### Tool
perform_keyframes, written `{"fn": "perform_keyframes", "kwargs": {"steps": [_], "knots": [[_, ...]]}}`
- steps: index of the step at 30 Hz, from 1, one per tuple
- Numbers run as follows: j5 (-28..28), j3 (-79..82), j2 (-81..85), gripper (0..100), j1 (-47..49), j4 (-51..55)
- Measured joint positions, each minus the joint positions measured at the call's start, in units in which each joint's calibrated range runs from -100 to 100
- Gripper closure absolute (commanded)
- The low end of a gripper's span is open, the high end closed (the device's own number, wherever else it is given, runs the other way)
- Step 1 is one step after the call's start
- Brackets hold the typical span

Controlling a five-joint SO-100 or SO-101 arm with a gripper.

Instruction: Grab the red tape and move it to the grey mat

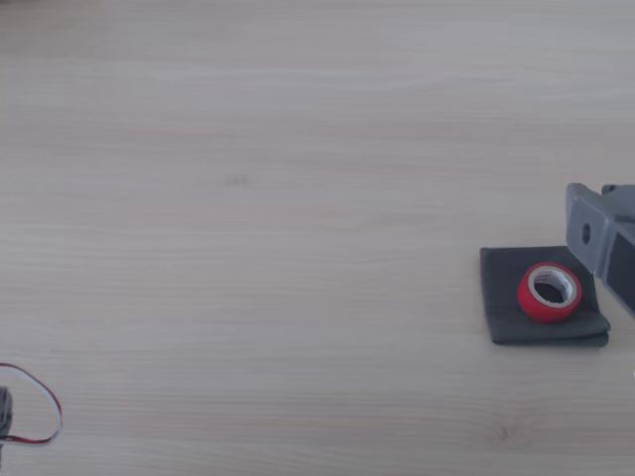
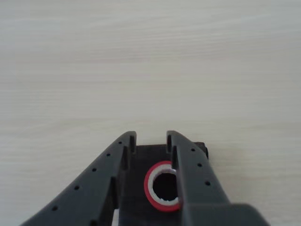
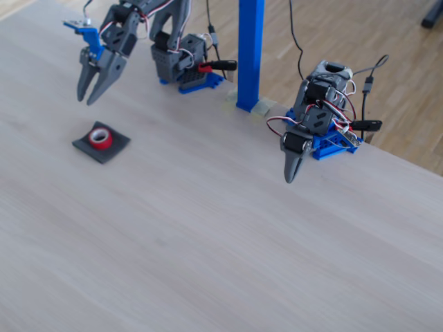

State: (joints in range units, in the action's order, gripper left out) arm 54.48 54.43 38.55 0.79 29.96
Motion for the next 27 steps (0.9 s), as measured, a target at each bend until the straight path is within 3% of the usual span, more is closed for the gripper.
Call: {"fn": "perform_keyframes", "kwargs": {"steps": [22, 27], "knots": [[1.55, 43.78, 45.13, 98, -0.41, 0.17], [1.81, 44.23, 52.29, 98, -0.25, 9.62]]}}
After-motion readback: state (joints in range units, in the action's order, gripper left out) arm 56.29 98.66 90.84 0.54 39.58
